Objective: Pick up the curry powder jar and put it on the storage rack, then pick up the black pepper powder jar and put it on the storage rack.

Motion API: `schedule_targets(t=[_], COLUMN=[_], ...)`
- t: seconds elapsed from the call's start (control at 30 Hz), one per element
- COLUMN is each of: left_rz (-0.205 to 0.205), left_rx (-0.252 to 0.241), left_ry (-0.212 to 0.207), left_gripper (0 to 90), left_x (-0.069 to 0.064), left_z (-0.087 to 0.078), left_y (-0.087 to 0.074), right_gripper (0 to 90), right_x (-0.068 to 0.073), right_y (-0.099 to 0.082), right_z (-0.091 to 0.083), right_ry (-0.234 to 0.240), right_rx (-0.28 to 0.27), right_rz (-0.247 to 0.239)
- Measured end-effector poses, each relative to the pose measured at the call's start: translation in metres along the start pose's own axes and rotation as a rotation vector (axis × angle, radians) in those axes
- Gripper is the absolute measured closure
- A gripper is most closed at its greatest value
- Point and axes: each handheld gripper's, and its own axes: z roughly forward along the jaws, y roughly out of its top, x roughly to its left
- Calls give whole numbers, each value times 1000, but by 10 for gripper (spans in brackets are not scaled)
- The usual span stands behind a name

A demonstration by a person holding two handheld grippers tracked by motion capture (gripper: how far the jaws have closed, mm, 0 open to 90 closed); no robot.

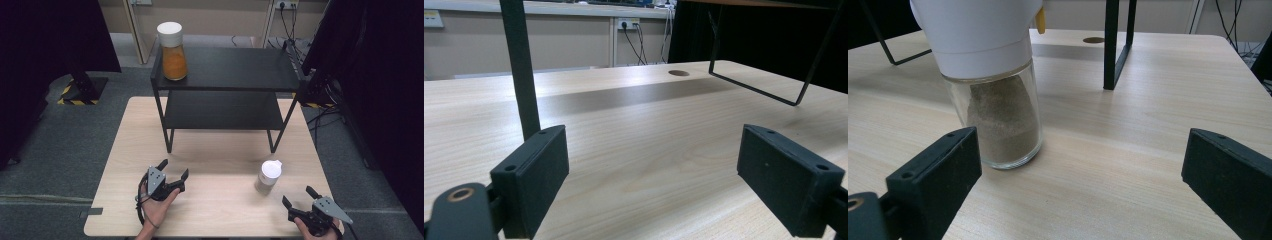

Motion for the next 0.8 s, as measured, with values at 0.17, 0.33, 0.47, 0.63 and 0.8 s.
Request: schedule_targets(t=[0.17, 0.33, 0.47, 0.63, 0.8], left_rz=[-6, -6, -6, -5, -3], left_rx=[-3, -5, -4, -3, -2], left_ry=[-2, -4, -7, -8, -9], left_gripper=[127, 127, 127, 127, 126], left_x=[0, 0, 0, 0, 0], left_z=[0, 0, 0, 0, 0], left_y=[-1, -1, -1, -1, 0], right_gripper=[27, 27, 26, 26, 26], right_x=[0, 0, 1, 0, 1], right_y=[0, 0, 0, 1, 1], right_z=[0, 0, 0, 1, 0], right_ry=[0, -1, 0, 4, 6], right_rx=[0, 1, 0, 4, 3], right_rz=[0, -1, -2, -10, -14])
